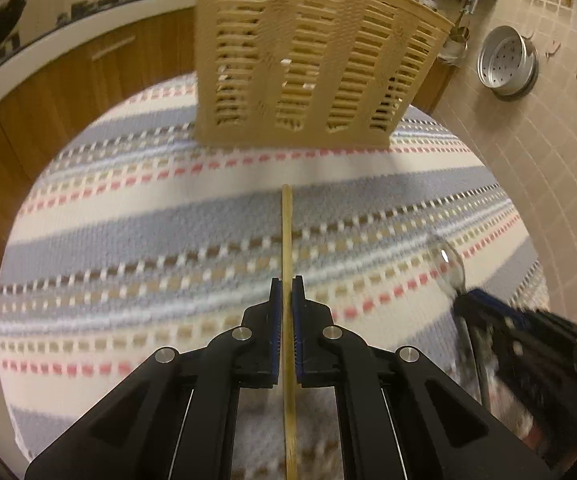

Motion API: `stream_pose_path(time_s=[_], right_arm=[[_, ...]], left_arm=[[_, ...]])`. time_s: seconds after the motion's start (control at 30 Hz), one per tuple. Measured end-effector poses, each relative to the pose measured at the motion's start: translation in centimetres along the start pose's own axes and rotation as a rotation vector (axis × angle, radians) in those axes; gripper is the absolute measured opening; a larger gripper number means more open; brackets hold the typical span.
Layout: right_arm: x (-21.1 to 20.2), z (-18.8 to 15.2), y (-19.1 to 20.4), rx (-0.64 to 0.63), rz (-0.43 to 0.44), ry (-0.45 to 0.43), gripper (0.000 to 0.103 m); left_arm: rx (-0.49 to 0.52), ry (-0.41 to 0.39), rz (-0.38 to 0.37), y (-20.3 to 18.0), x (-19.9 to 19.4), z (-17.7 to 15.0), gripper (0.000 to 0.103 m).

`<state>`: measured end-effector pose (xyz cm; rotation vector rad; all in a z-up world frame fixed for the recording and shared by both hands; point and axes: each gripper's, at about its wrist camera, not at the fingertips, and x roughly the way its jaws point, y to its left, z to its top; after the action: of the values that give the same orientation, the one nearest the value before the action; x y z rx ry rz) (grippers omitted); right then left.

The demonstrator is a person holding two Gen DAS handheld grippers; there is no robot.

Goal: Organize utensils
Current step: 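Grasp a chopstick with the left tool while the right tool grasps a clear spoon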

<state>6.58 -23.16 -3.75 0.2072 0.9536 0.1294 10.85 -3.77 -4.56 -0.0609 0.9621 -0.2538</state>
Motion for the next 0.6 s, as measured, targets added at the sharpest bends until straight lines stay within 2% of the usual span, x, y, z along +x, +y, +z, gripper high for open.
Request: stream_pose_path(time_s=[0.17, 0.27, 0.37, 0.43, 0.53, 0.6], right_arm=[[0.1, 0.3, 0.4, -0.019, 0.013, 0.024, 0.011], [0.2, 0.4, 0.5, -0.029, 0.018, 0.039, 0.011], [0.2, 0.7, 0.2, -0.017, 0.044, 0.058, 0.011], [0.5, 1.1, -0.3, -0.004, 0.076, 0.078, 0.012], [0.3, 1.6, -0.9, 0.016, 0.107, 0.090, 0.015], [0.1, 2.3, -1.3, 0.019, 0.111, 0.095, 0.025]], left_arm=[[-0.054, 0.064, -0.057, 2.0, -1.3, -1.2, 0.003], [-0.069, 0.114, -0.113, 2.3, -1.2, -0.7, 0.003], [-0.040, 0.127, -0.131, 1.8, -0.9, 0.6, 0.005], [-0.003, 0.140, -0.134, 1.3, -0.4, 1.7, 0.016], [0.030, 0.182, -0.135, 0.7, 0.8, 2.9, 0.019], [0.058, 0.211, -0.133, 0.1, 1.6, 3.4, 0.019]])
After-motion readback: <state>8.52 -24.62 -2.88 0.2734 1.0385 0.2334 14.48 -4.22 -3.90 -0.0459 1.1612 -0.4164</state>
